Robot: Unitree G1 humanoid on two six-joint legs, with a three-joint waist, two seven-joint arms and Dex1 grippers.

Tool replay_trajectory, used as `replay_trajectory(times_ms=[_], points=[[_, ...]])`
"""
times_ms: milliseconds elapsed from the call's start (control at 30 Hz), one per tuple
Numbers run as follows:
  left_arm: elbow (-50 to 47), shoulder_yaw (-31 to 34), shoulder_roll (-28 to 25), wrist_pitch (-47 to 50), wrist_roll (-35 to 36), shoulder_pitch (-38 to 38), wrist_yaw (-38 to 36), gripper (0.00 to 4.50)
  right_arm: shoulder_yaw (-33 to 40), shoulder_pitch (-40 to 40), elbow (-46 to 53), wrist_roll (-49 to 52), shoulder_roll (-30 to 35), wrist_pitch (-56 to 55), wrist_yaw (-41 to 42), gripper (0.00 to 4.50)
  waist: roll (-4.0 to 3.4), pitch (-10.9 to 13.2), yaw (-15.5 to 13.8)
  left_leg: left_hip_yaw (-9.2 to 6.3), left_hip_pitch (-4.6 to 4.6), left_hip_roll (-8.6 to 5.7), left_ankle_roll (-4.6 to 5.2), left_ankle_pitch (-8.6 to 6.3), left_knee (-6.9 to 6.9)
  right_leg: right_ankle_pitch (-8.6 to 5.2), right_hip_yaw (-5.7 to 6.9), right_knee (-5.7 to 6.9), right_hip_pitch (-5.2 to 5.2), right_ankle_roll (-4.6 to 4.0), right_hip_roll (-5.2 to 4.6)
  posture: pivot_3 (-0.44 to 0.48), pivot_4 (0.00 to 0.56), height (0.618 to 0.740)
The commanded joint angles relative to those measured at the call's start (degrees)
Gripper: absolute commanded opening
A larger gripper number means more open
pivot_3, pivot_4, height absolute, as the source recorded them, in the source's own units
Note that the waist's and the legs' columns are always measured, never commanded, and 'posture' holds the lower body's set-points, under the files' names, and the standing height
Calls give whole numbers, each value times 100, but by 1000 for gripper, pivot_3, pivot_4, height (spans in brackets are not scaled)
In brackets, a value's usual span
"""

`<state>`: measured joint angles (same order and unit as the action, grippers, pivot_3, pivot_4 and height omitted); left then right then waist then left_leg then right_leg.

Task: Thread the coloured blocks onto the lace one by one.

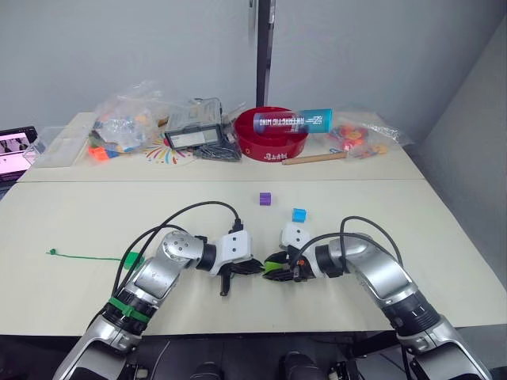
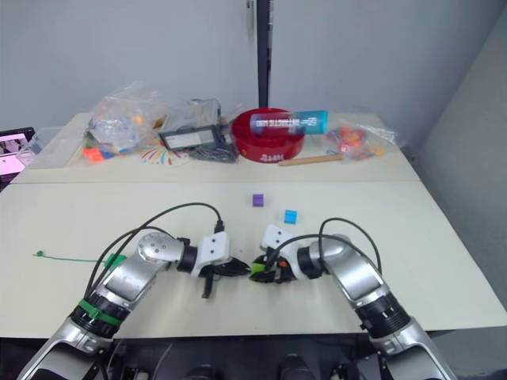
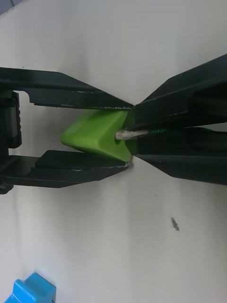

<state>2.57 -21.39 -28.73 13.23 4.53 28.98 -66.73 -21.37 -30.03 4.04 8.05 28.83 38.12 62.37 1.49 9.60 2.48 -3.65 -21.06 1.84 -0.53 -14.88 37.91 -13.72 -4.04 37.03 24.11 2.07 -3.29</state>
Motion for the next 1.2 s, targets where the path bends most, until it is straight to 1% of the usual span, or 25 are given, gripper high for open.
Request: replay_trajectory(times_ms=[33,67,133,267,400,467,533,633,667,733,867,1033,1167,1200], points=[[115,-224,223,-193,66,64,-205,0,-237,149,-88,-26,10,361,-94,1272,2,-13,-4,0,1,0,0,0,0,0,0,0,-2,0,0,0,150,731],[170,-184,236,-230,70,72,-204,0,-226,163,-76,-21,16,383,-105,1272,2,-17,-9,0,1,-1,0,0,0,0,0,-2,-4,0,-1,0,150,731],[231,-22,243,-212,171,87,-220,712,-208,192,-47,11,52,361,-58,1272,1,-19,-13,-2,1,-1,0,0,1,0,0,-4,-7,1,-1,0,150,731],[107,263,146,-53,421,81,-363,1989,-170,224,-12,36,62,376,-73,1272,1,-19,-9,-4,-1,-1,0,0,1,-1,1,-3,-3,1,-1,0,150,731],[6,474,-145,-44,516,9,-468,3265,-125,209,6,105,21,371,-103,1272,1,-19,0,-4,-1,-1,0,0,1,0,2,-2,-2,1,-1,0,150,731],[-64,561,-310,34,651,-83,-602,3265,-120,192,32,153,23,391,-111,1272,1,-19,15,-4,-1,0,0,0,1,-1,2,-2,0,1,0,0,150,731],[-77,576,-492,-8,653,-207,-680,3306,-125,181,58,177,33,364,-124,2335,1,-18,13,-5,-1,1,0,0,1,-1,2,-1,2,1,1,0,150,731],[136,593,-615,-249,517,-352,-610,3306,-115,175,96,237,27,332,-129,3323,1,-18,12,-3,-1,1,0,0,1,-1,1,-3,2,1,0,0,150,731],[222,596,-621,-304,492,-360,-588,3306,-109,176,104,251,26,328,-129,3708,1,-18,11,-3,-1,1,0,0,1,-1,1,-3,1,1,1,0,150,731],[469,627,-560,-434,460,-302,-513,3306,-81,175,105,279,17,297,-143,4321,1,-18,11,-3,-1,1,0,0,1,-1,1,-3,1,1,1,0,150,731],[760,607,-464,-641,417,-217,-485,3306,-21,194,137,315,52,182,-188,4321,1,-18,11,-3,1,0,-4,3,2,0,1,2,0,-1,1,0,150,731],[829,579,-386,-636,468,-147,-526,3306,24,278,149,296,168,11,-209,4321,1,-18,2,-3,-1,0,-4,2,2,0,1,1,1,0,1,0,150,731],[873,523,-339,-665,453,-117,-604,2184,-14,444,81,196,304,-220,-253,4365,1,-18,-14,-3,-2,-1,-4,2,3,0,1,-2,1,0,0,0,150,731],[881,519,-341,-663,449,-112,-615,1815,-6,460,63,188,304,-248,-291,4102,1,-18,-14,-3,-3,-1,-4,2,3,0,1,-2,0,1,-1,0,150,731]])
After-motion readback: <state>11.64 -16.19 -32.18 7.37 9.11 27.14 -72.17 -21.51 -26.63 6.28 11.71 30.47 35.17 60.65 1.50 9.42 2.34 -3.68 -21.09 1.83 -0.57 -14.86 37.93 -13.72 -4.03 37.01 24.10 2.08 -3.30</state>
